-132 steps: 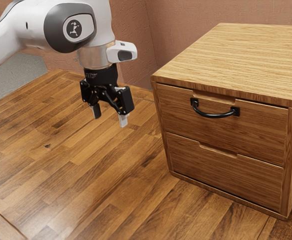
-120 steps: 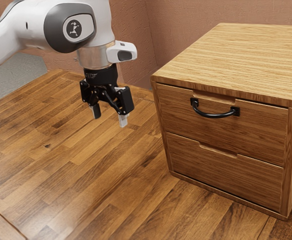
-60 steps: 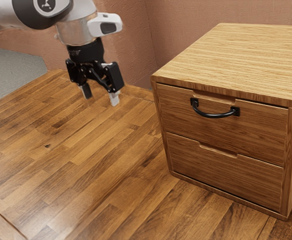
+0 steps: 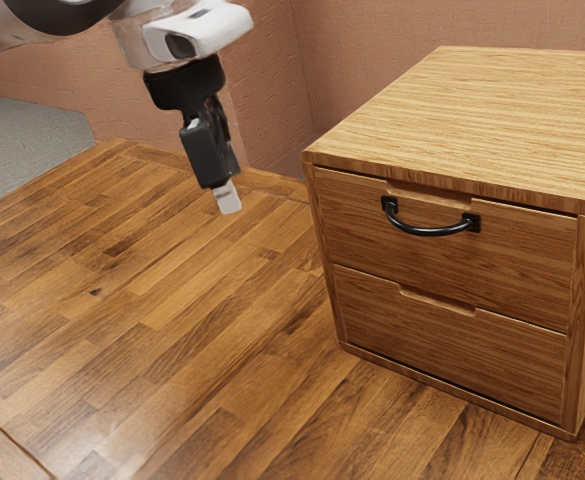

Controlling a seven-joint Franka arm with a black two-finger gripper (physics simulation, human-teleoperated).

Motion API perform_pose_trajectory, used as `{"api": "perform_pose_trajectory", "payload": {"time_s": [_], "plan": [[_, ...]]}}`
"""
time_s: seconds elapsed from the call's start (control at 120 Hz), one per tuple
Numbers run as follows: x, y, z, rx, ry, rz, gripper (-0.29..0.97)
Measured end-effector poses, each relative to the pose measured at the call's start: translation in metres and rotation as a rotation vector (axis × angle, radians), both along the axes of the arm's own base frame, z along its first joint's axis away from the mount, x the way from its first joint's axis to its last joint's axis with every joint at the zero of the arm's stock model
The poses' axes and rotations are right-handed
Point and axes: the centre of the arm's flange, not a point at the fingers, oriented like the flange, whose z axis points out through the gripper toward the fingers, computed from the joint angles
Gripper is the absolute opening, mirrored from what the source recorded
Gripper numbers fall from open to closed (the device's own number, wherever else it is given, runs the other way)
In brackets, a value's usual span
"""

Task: Pull the drawer handle with one arm to open the drawer

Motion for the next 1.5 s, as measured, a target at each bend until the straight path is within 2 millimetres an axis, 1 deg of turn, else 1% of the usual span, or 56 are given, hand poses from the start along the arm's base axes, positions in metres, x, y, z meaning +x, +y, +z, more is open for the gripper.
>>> {"api": "perform_pose_trajectory", "payload": {"time_s": [0.183, 0.383, 0.433, 0.492, 0.575, 0.642, 0.692, 0.758, 0.875, 0.942, 1.142, 1.233, 1.333, 1.5], "plan": [[-0.001, -0.041, 0.001, -0.005, -0.036, -0.271, 0.68], [-0.001, -0.078, 0.000, -0.001, -0.081, -0.483, 0.68], [0.000, -0.085, -0.002, 0.010, -0.088, -0.520, 0.68], [0.005, -0.088, -0.007, 0.018, -0.097, -0.552, 0.68], [0.008, -0.096, -0.008, 0.027, -0.119, -0.599, 0.68], [0.009, -0.111, -0.011, 0.033, -0.130, -0.642, 0.68], [0.013, -0.122, -0.017, 0.036, -0.129, -0.672, 0.68], [0.017, -0.133, -0.024, 0.046, -0.128, -0.698, 0.68], [0.018, -0.151, -0.028, 0.063, -0.142, -0.732, 0.68], [0.019, -0.155, -0.030, 0.069, -0.147, -0.739, 0.68], [0.030, -0.159, -0.040, 0.100, -0.158, -0.736, 0.68], [0.032, -0.164, -0.046, 0.124, -0.164, -0.741, 0.67], [0.036, -0.165, -0.048, 0.150, -0.182, -0.736, 0.63], [0.040, -0.163, -0.047, 0.178, -0.205, -0.726, 0.52]]}}
